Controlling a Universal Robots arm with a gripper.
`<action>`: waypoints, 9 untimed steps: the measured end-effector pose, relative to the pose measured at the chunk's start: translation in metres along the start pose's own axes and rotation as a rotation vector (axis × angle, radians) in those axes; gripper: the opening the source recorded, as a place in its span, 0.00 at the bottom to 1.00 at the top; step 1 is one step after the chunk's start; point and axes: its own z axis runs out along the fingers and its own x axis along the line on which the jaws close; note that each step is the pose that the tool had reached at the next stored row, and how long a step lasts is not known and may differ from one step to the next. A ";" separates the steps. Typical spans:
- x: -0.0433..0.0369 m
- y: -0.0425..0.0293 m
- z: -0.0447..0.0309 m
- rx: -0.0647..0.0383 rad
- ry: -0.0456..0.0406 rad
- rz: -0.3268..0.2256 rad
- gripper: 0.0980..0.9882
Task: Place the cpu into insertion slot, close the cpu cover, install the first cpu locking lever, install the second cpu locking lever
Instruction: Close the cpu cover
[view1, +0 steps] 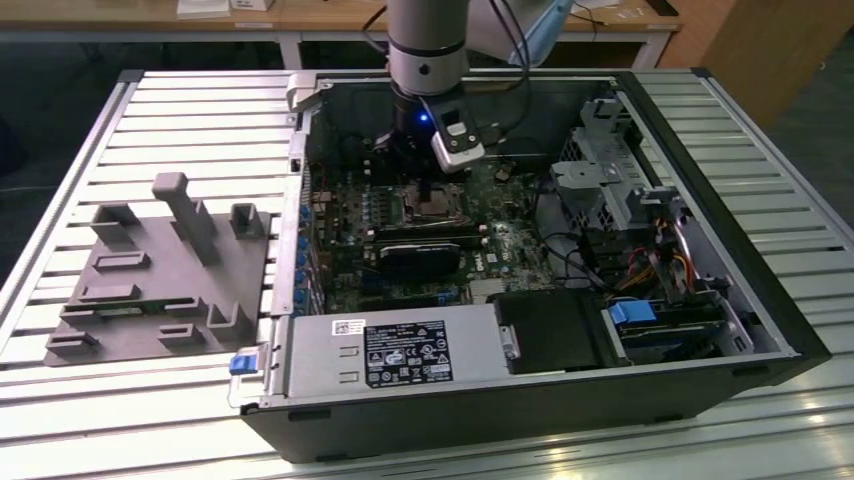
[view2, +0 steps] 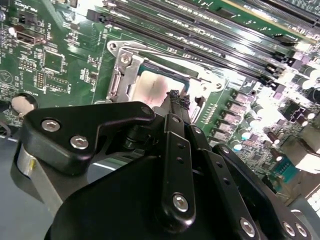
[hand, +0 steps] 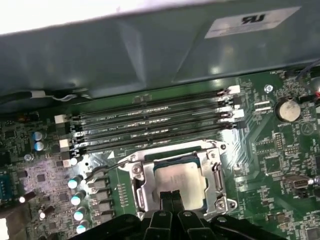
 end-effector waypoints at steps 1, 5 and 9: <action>0.0007 -0.0004 0.0003 0.000 -0.0003 0.000 0.00; 0.0054 -0.0023 0.0016 -0.001 -0.0028 0.000 0.00; 0.0135 -0.0039 0.0039 -0.001 -0.0039 0.000 0.00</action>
